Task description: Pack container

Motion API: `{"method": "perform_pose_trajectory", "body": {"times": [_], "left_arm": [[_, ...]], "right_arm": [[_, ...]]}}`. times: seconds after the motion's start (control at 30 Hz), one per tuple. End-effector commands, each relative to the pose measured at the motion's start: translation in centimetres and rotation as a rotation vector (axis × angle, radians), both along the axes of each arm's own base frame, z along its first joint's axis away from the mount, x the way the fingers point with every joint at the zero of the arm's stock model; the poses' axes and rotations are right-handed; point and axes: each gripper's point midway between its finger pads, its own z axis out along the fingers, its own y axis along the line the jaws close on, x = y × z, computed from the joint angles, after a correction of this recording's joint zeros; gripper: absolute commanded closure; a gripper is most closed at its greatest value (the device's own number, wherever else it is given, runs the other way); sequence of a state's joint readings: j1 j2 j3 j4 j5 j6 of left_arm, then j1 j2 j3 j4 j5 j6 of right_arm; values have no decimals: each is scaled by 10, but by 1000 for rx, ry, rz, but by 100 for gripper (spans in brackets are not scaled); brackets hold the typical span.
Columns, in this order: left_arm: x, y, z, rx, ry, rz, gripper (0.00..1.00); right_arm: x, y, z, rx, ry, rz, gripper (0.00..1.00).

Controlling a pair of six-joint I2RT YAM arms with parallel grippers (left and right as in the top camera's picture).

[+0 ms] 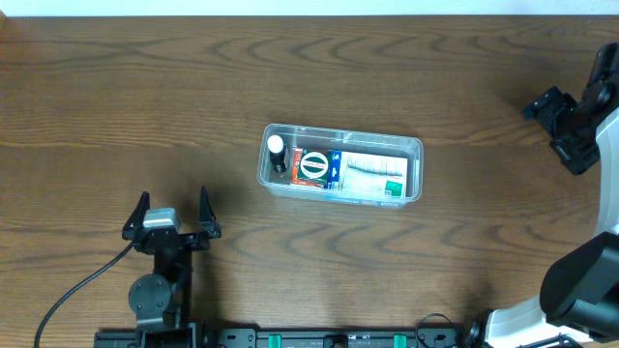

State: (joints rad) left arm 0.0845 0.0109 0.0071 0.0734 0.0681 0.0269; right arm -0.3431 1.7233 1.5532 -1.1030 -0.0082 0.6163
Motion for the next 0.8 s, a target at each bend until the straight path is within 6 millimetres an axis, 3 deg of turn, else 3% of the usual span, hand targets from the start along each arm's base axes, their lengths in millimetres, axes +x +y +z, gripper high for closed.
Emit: {"method": "perform_pose_trajectory", "body": {"times": [0.0, 0.1, 0.77], "left_arm": [[-1, 6, -12, 4, 44, 32, 2], [-4, 6, -36, -3, 145, 36, 2], [-3, 5, -35, -7, 139, 28, 2]], "right_arm": [[1, -2, 3, -9, -4, 7, 1], [1, -2, 3, -9, -5, 7, 1], [1, -2, 3, -9, -4, 7, 1]]}}
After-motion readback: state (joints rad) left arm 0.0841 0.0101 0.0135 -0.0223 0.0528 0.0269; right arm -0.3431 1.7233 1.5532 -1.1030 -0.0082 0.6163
